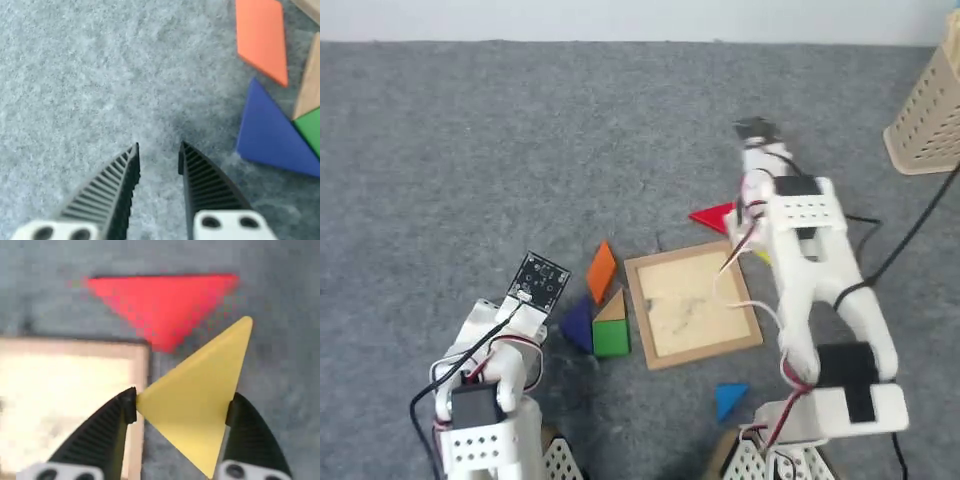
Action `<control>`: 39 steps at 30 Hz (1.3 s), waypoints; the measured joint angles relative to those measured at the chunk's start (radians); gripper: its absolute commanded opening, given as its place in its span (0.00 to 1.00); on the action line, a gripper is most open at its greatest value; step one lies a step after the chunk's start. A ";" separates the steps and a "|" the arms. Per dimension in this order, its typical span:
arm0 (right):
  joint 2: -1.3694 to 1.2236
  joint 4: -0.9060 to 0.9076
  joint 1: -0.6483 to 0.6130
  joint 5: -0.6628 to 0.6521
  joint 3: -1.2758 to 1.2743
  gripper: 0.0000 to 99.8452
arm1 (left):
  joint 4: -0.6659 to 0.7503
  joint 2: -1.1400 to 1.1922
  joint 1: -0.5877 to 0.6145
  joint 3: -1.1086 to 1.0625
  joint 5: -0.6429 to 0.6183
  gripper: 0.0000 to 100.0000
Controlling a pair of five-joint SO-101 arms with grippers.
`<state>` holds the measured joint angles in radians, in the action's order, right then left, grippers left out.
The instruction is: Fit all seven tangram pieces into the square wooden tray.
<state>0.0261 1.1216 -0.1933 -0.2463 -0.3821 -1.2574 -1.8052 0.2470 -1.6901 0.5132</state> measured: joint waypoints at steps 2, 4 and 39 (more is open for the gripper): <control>0.008 0.018 -0.071 -0.094 0.000 0.18 | 0.000 0.000 -0.012 0.000 0.000 0.12; 0.009 0.034 -0.147 -0.186 0.000 0.18 | 0.000 0.000 -0.015 0.000 0.000 0.12; -0.101 0.158 -0.391 -0.832 0.000 0.29 | -0.009 0.000 -0.018 0.000 0.000 0.12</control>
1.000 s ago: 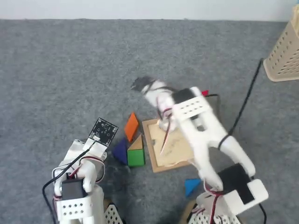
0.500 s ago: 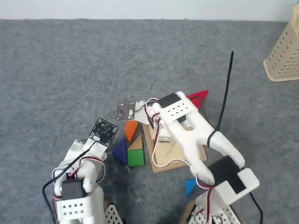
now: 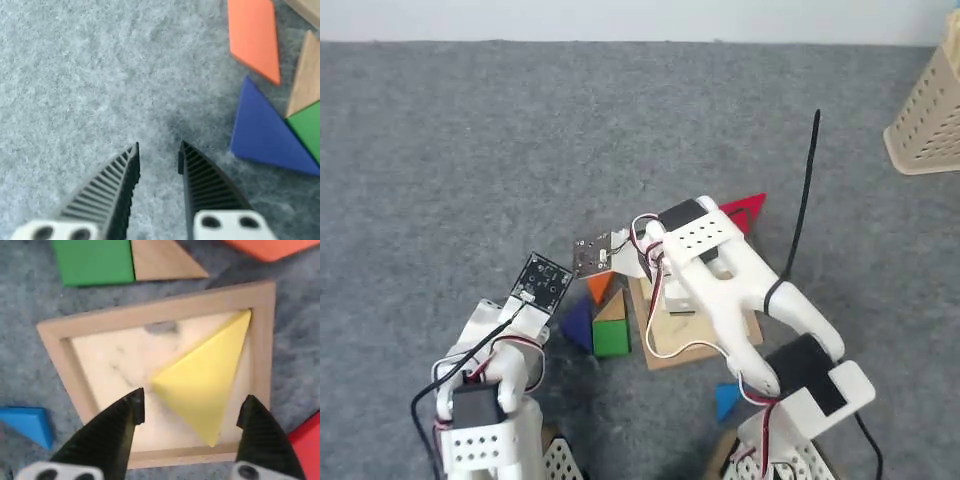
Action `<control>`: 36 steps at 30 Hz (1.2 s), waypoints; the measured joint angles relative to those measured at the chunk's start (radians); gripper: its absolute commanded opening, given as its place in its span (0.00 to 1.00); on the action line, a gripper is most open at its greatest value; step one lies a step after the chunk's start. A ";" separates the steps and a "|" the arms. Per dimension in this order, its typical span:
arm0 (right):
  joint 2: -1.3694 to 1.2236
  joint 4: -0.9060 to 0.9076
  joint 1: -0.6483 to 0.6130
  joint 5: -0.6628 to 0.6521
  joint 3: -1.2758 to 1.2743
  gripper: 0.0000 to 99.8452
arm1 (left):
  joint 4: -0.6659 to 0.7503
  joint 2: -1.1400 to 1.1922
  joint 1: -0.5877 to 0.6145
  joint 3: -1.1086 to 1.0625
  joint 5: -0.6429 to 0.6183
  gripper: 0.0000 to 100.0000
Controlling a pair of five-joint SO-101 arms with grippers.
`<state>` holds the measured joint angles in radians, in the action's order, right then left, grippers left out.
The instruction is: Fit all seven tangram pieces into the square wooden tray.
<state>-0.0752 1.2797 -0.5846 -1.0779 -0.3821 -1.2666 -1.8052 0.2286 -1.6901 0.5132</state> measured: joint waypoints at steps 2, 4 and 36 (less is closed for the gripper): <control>0.000 0.000 0.014 0.015 0.002 0.28 | 0.000 0.000 0.000 0.000 0.000 0.12; 0.000 0.002 0.035 0.071 0.011 0.20 | 0.000 0.000 0.000 0.000 0.000 0.12; 0.040 -0.324 0.376 0.971 -0.273 0.01 | 0.000 0.000 0.000 0.000 0.000 0.12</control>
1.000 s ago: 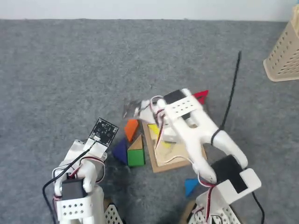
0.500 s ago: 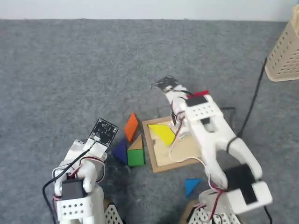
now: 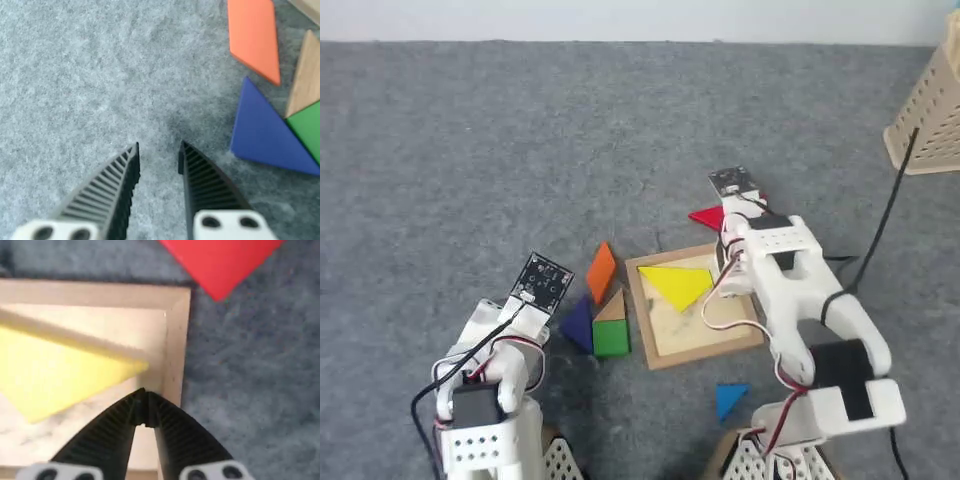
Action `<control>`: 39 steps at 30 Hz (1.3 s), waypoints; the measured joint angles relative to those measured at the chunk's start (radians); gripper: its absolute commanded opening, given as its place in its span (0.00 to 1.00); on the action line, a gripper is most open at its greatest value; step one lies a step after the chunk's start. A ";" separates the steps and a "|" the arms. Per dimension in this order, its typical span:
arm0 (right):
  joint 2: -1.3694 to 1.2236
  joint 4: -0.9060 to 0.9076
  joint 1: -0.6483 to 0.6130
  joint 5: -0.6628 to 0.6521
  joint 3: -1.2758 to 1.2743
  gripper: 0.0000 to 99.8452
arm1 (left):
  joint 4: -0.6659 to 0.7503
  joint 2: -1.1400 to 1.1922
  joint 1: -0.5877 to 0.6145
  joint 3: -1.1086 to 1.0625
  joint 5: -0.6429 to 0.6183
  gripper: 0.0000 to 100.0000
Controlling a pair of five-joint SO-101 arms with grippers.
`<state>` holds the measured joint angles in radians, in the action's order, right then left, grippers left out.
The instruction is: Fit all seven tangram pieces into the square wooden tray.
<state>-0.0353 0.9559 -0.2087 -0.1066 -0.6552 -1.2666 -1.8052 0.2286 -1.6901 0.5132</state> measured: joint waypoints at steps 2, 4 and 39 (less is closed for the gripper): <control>-0.003 0.011 -0.002 0.006 0.011 0.04 | 0.000 0.000 0.000 0.000 0.000 0.12; -0.005 0.020 -0.002 0.008 0.015 0.09 | 0.000 0.000 0.000 0.000 0.000 0.12; 0.000 0.026 0.104 -0.005 0.063 0.14 | 0.000 0.000 0.000 0.000 0.000 0.12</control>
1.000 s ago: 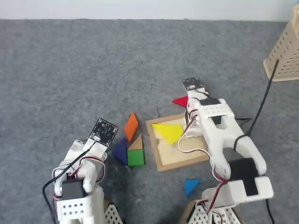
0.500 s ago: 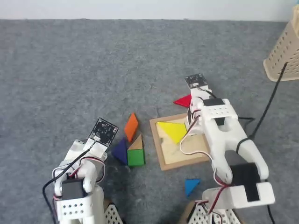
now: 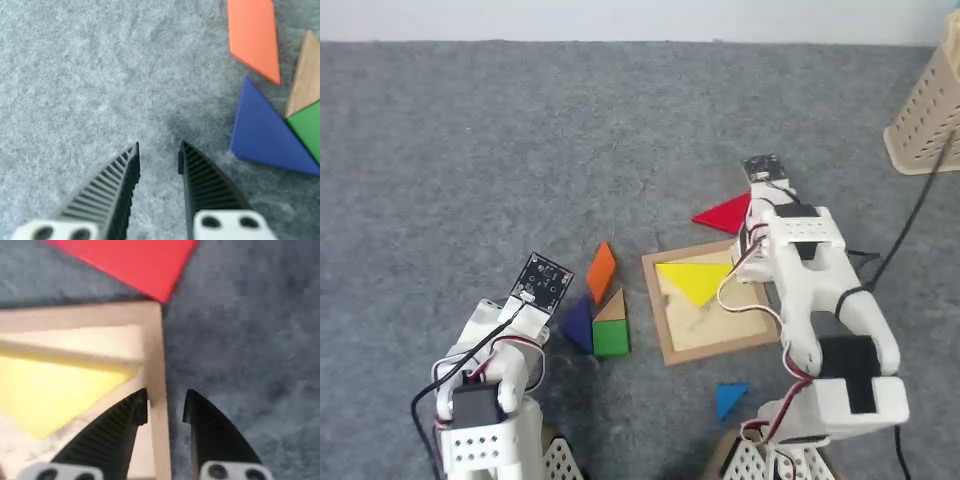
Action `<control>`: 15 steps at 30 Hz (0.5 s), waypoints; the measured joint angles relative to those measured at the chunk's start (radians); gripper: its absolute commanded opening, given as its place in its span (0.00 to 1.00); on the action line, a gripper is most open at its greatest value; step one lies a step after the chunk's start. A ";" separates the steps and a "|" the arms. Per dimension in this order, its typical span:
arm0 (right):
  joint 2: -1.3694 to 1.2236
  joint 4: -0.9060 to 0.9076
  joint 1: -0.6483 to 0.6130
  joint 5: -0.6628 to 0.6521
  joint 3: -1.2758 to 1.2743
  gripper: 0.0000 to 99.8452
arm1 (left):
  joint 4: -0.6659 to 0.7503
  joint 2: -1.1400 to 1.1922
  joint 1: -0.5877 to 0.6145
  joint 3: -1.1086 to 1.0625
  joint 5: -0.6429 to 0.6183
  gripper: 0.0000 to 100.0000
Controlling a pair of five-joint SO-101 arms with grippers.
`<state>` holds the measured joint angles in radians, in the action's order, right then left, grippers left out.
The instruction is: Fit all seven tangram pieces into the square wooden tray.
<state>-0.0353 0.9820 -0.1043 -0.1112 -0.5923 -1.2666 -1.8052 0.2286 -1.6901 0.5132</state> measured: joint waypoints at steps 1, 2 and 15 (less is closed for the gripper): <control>0.000 0.000 0.002 -0.002 -0.005 0.14 | 0.000 0.000 0.000 0.000 0.000 0.12; -0.002 0.000 0.006 -0.002 -0.005 0.13 | 0.000 0.000 0.000 0.000 0.000 0.12; -0.084 0.028 0.020 0.127 0.046 0.01 | 0.000 0.000 0.000 0.000 0.000 0.12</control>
<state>-0.1197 1.0096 -0.0844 0.0161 -0.5462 -1.2666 -1.8052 0.2286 -1.6901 0.5132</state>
